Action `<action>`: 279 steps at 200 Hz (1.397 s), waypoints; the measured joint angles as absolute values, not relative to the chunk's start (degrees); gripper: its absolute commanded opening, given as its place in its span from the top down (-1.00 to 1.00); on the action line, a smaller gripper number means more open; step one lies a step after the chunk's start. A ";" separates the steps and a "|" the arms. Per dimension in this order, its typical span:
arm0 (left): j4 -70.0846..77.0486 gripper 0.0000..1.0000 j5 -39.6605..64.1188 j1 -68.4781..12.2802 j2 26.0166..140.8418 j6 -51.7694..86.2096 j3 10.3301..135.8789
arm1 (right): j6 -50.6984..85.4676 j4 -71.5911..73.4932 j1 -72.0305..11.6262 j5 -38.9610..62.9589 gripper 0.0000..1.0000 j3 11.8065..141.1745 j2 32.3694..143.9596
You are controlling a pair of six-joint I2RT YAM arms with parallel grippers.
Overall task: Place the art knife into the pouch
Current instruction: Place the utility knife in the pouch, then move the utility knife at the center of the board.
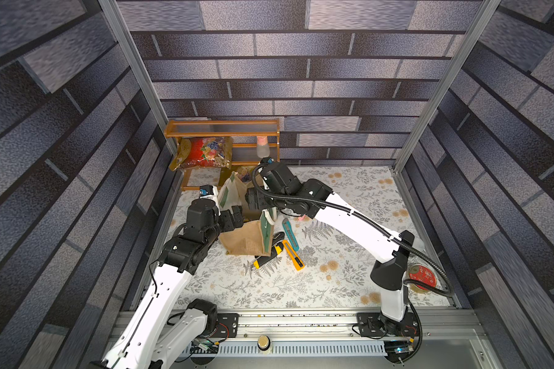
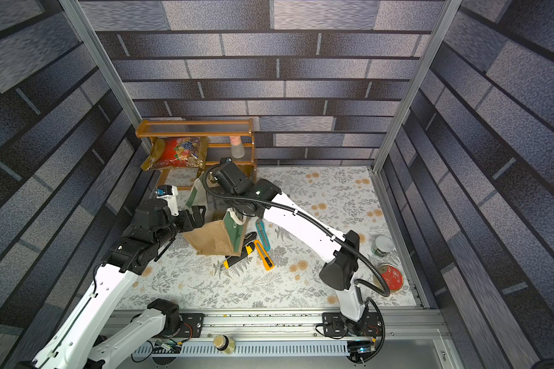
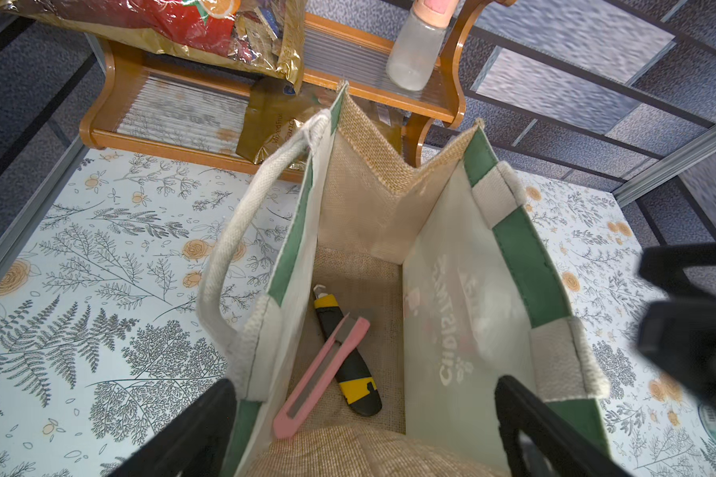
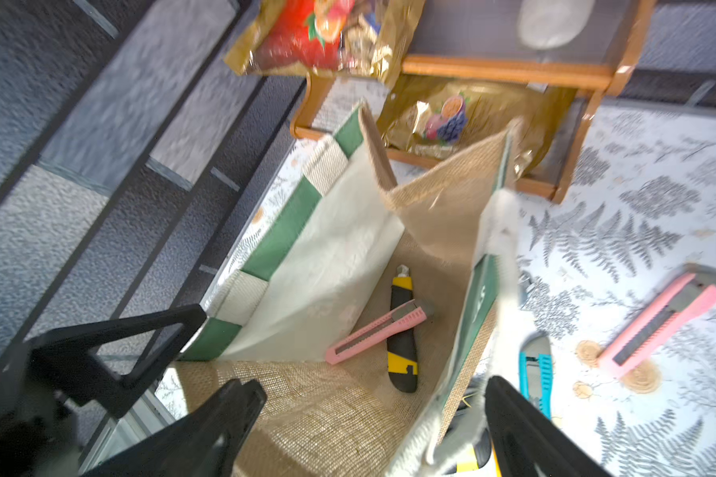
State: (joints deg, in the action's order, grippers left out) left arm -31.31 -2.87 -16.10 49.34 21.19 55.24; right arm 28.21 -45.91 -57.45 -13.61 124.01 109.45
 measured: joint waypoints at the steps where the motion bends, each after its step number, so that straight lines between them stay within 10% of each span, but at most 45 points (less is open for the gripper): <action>1: -31.31 -1.00 -2.85 -16.10 49.34 21.19 55.27 | 28.18 -45.89 -57.36 -13.82 -0.83 123.79 109.01; 78: -31.24 -1.00 -2.70 -16.16 49.56 21.17 55.33 | 31.68 -36.38 -42.59 -17.69 -0.79 98.59 93.86; 176: -30.94 -1.00 -1.61 -16.16 49.67 21.17 55.22 | 35.81 -31.00 -34.50 -15.16 -0.74 94.78 113.54; 279: -30.87 -1.00 -2.22 -16.14 49.80 21.19 54.78 | 38.19 -31.64 -28.40 -13.78 -0.17 99.79 126.56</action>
State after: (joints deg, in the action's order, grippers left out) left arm -30.87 -2.22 -16.14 49.80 21.19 54.78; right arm 38.20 -31.64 -28.40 -13.78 99.79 126.56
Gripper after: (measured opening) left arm 0.998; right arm 0.597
